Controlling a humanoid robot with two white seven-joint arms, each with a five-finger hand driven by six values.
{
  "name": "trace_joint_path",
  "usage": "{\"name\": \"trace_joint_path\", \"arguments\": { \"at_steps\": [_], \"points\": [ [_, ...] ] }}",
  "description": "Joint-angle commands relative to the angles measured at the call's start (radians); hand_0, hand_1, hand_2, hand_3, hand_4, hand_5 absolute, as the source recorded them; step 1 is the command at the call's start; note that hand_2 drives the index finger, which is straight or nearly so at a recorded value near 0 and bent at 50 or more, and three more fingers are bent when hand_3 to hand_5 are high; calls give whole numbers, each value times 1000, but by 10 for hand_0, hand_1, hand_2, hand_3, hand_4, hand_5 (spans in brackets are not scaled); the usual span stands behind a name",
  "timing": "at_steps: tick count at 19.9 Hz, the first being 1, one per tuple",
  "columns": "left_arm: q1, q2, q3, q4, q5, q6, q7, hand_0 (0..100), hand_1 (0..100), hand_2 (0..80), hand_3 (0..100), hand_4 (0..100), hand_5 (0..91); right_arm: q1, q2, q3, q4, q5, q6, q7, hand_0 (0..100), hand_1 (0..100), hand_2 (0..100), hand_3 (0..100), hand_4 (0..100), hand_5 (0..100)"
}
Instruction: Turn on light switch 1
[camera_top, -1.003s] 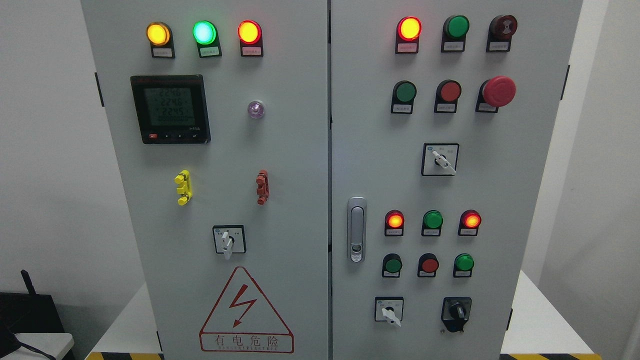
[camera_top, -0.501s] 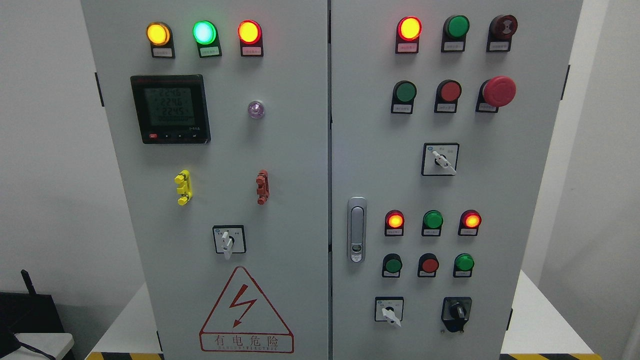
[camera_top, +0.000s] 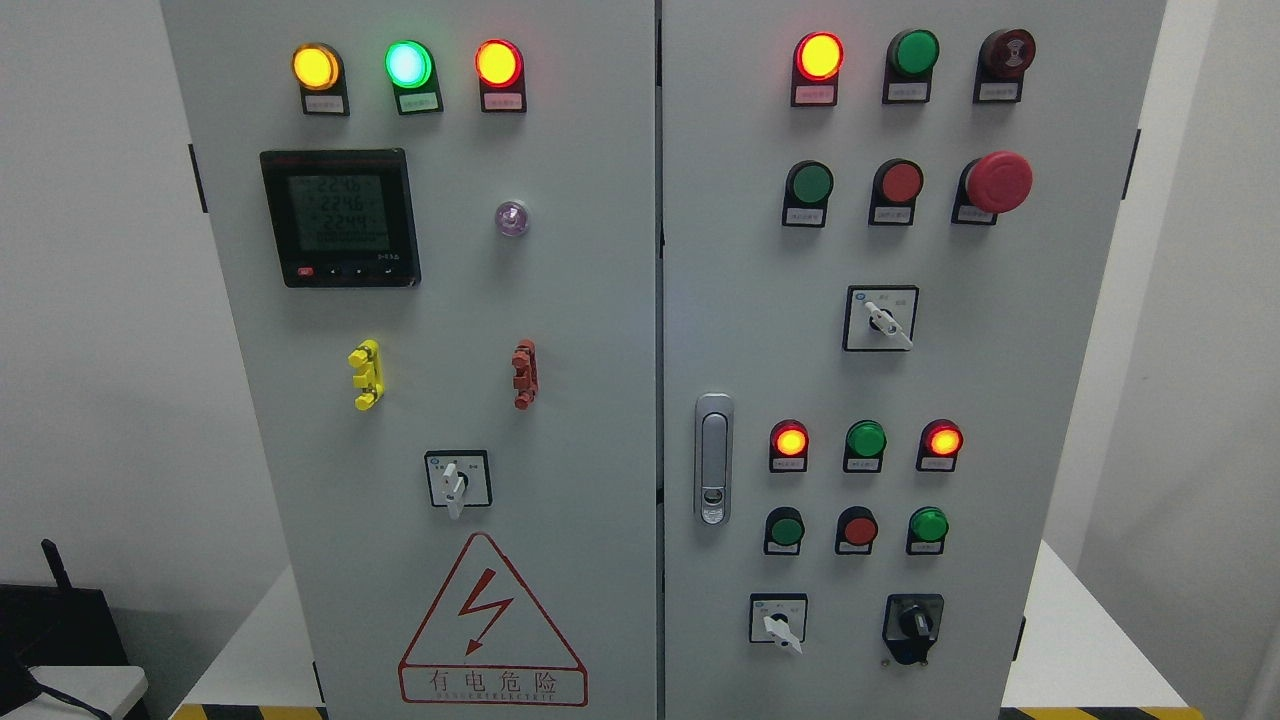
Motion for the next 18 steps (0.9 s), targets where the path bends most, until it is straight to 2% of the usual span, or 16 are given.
{"name": "trace_joint_path", "arguments": {
  "at_steps": [1, 3, 6, 15, 18],
  "points": [
    [-77, 43, -94, -162, 1, -10, 12, 251, 130, 317, 480, 568, 340, 0, 0, 0, 0, -18, 1, -1, 120, 389, 0, 0, 0, 0],
    [-87, 68, -138, -170, 1, -10, 17, 237, 139, 325, 494, 580, 359, 0, 0, 0, 0, -17, 1, -1, 120, 389, 0, 0, 0, 0],
    [-123, 77, -192, -183, -2, -10, 54, 206, 159, 326, 498, 580, 373, 0, 0, 0, 0, -17, 1, -1, 120, 389, 0, 0, 0, 0],
    [-171, 65, -365, -240, -11, 13, 146, 177, 172, 349, 532, 615, 423, 0, 0, 0, 0, -18, 1, -1, 120, 389, 0, 0, 0, 0],
    [-179, 63, -431, -274, -11, 47, 187, 154, 179, 360, 559, 639, 468, 1, 0, 0, 0, -17, 1, -1, 120, 389, 0, 0, 0, 0]
  ]
}}
